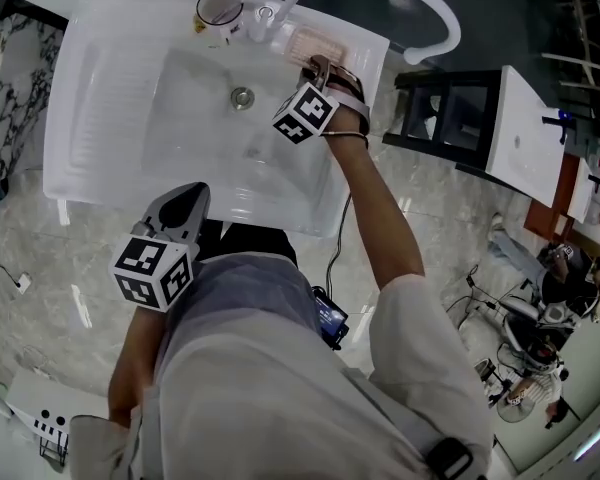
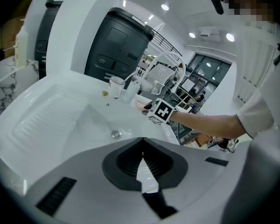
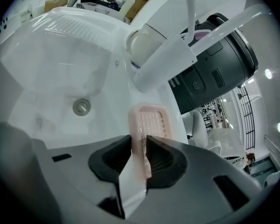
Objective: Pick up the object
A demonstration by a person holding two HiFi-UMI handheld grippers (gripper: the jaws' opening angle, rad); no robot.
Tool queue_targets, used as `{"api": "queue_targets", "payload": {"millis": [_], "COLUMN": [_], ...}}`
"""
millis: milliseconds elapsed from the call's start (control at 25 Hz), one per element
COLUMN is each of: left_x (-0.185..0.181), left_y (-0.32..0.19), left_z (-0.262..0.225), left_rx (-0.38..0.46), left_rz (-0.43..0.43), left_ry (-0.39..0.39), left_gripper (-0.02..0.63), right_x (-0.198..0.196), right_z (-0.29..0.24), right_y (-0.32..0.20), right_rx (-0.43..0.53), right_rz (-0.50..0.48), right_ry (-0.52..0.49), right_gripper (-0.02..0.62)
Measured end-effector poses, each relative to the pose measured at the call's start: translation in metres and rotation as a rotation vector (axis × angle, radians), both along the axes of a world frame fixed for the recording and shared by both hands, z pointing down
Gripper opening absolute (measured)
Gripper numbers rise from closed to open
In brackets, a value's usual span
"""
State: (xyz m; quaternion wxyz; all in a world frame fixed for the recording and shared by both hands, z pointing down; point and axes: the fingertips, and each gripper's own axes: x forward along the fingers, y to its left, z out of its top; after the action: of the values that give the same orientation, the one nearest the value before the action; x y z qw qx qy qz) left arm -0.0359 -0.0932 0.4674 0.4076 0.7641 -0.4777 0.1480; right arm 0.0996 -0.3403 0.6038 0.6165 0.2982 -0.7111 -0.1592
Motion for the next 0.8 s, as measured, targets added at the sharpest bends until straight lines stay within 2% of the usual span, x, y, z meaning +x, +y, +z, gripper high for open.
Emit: {"api": "queue_targets", "payload": {"millis": [280,800], "left_x": [0.002,-0.013], "left_y": [0.003,0.017], "left_z": [-0.003,-0.003], "left_rx": [0.015,0.029], "left_rz": [0.017,-0.008], "left_ry": [0.007,0.013], "left_gripper": [0.002,0.0], "right_x": [0.002,-0.005], "right_z": [-0.004,-0.012], "right_y": [0.008,0.016], "right_rx": [0.001,0.015], "right_rz": [0.007,0.017], "right_ry": [0.016,0.03], "right_gripper": [0.095,0.081]}}
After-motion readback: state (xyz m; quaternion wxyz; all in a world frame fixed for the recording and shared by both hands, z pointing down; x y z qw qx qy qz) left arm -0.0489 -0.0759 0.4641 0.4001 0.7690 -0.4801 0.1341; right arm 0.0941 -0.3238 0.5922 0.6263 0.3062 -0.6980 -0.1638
